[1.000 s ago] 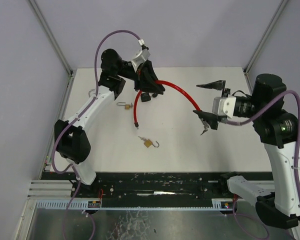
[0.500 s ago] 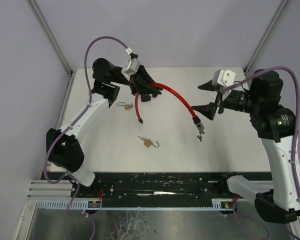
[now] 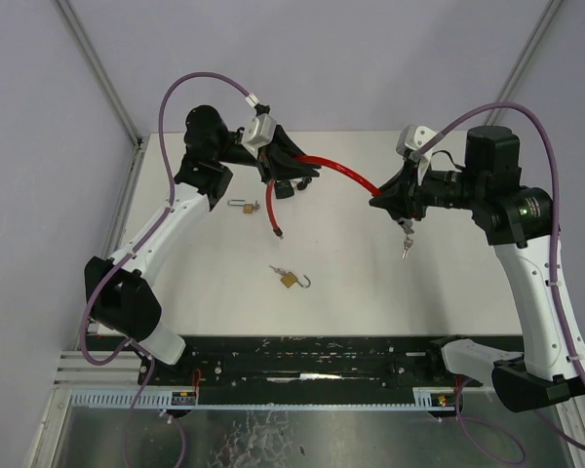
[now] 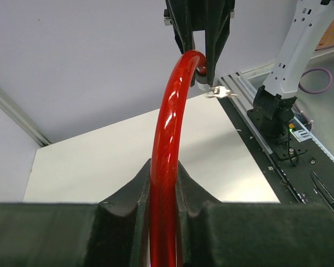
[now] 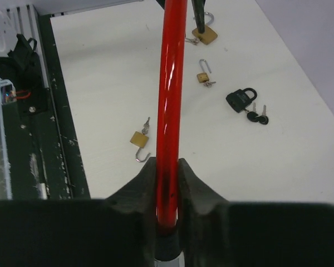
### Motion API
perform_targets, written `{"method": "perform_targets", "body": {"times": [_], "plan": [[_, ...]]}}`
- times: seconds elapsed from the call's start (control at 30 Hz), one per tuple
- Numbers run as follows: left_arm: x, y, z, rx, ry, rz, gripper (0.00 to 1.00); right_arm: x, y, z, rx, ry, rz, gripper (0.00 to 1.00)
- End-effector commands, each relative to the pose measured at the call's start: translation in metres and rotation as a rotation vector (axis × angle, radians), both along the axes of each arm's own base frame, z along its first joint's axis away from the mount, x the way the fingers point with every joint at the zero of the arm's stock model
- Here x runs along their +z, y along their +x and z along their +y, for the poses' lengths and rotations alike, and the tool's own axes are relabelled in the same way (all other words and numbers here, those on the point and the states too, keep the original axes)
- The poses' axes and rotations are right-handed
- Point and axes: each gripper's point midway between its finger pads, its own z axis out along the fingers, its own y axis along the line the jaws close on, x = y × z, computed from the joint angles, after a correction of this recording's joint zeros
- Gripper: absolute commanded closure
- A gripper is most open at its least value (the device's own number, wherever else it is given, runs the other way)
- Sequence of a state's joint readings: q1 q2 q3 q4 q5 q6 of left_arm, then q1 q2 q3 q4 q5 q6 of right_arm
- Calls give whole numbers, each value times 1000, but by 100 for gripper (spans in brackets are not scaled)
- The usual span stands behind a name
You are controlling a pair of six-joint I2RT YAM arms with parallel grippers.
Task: Lock with the key
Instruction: Pick up the lock from the center of the board.
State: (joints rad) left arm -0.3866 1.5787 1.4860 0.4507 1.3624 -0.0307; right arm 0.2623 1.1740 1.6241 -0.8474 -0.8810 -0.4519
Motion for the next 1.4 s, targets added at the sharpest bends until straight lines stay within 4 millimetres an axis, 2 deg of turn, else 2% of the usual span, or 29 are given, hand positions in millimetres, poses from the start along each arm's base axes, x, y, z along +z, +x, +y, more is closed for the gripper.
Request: {"method": "perform_targets", "body": {"times": [0.0,0.03,0.07,0.2,0.3,0.37,0.47,0.53,0.63,0.73,0.93,1.0,1.17,1.37], "plan": [[12,0,-1,35,-31,-41,100,13,-6,-3,16,-26,-50,89],[10,1,-1,35,-30,-35,100,13,-5,-5,15,-45,-64,96],[9,0,-2,33,-31,-33,94,13,-4,-7,9,-67,-74,100],[4,-6,-2,25,-60,-32,56,14,16,-31,-89,-217,-196,100],[4,-11,-1,24,-91,-25,30,28,37,-58,-187,-367,-336,100],[7,-9,-1,42,-104,-19,23,36,42,-74,-199,-475,-427,100],[16,-2,-2,99,-142,-9,6,42,41,-90,-143,-639,-577,100],[24,-2,-6,124,-173,0,0,47,43,-98,-109,-735,-686,100],[32,-7,-22,128,-209,36,0,50,44,-107,-68,-850,-806,100],[32,-17,-42,109,-223,50,0,47,45,-114,-25,-937,-843,100],[7,-15,-96,140,-156,65,2,30,44,-117,72,-1030,-886,100],[0,-16,-111,119,-141,93,8,23,44,-116,103,-1054,-918,100],[-18,-14,-140,117,-74,148,31,16,45,-111,120,-1045,-972,100],[-39,-18,-158,80,-4,192,45,11,47,-98,164,-1019,-1032,100]]}}
